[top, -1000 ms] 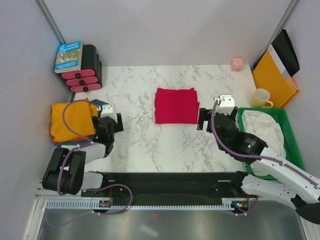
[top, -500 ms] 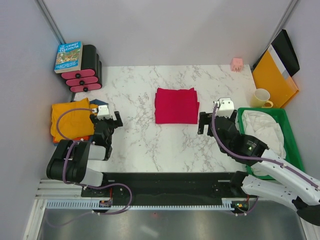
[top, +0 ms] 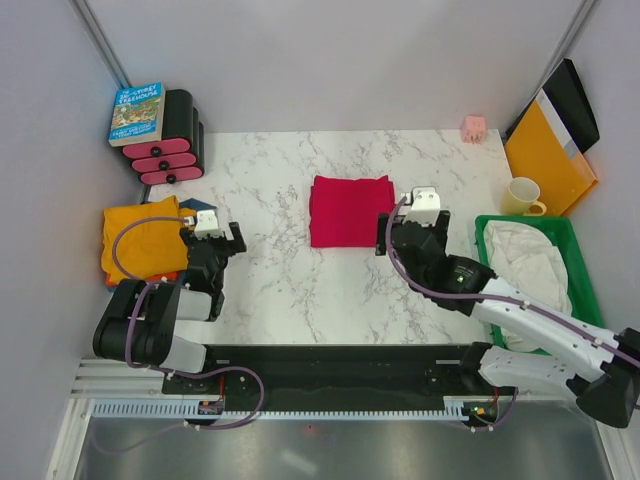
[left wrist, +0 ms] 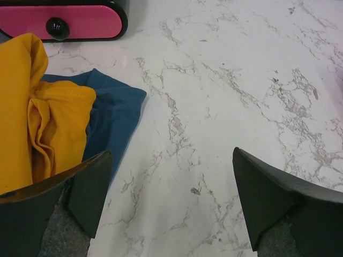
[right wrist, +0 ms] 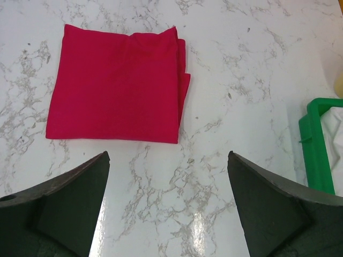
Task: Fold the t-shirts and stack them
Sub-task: Put the neatly folded tshirt into the corner of the board with the left arm
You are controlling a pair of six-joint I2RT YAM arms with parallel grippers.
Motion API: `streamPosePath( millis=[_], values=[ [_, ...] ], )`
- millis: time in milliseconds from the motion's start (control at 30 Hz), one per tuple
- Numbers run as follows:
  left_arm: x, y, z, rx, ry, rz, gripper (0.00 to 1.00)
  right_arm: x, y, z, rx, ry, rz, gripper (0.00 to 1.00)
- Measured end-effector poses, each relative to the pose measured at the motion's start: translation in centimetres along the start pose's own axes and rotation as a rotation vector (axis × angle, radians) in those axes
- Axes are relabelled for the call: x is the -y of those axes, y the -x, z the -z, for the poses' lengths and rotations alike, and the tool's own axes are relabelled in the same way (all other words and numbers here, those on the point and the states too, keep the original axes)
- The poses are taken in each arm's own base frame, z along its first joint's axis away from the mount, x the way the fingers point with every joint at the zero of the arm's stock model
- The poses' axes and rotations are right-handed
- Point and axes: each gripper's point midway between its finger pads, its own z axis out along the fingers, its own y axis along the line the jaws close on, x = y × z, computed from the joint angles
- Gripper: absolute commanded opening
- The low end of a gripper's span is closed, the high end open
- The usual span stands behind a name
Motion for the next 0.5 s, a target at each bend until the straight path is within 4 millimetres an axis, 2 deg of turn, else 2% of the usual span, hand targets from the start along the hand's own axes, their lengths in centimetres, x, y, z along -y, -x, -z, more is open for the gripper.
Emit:
streamPosePath(
  millis=[167,267,367,433,500],
  values=[
    [0.0,0.0,0.0,0.0,0.0,0.0,1.0,-0.6,0.4,-1.7,0.002,-0.076,0.031,0.98],
    [0.0,0.0,0.0,0.0,0.0,0.0,1.0,-1.1,2.3,-2.0,0.021,-0.111,0.02,0.98],
    [0.0,0.0,0.0,0.0,0.0,0.0,1.0,-1.6,5.1,-1.9,0.045,-0.151,-0.021,0.98],
    [0.0,0.0,0.0,0.0,0.0,0.0,1.0,-1.6,6.3,-1.7,0.059,-0.177,-0.052,0.97],
    [0.0,0.0,0.0,0.0,0.0,0.0,1.0,-1.5,6.5,-1.4,0.064,-0.199,-0.075,0.98]
  ],
)
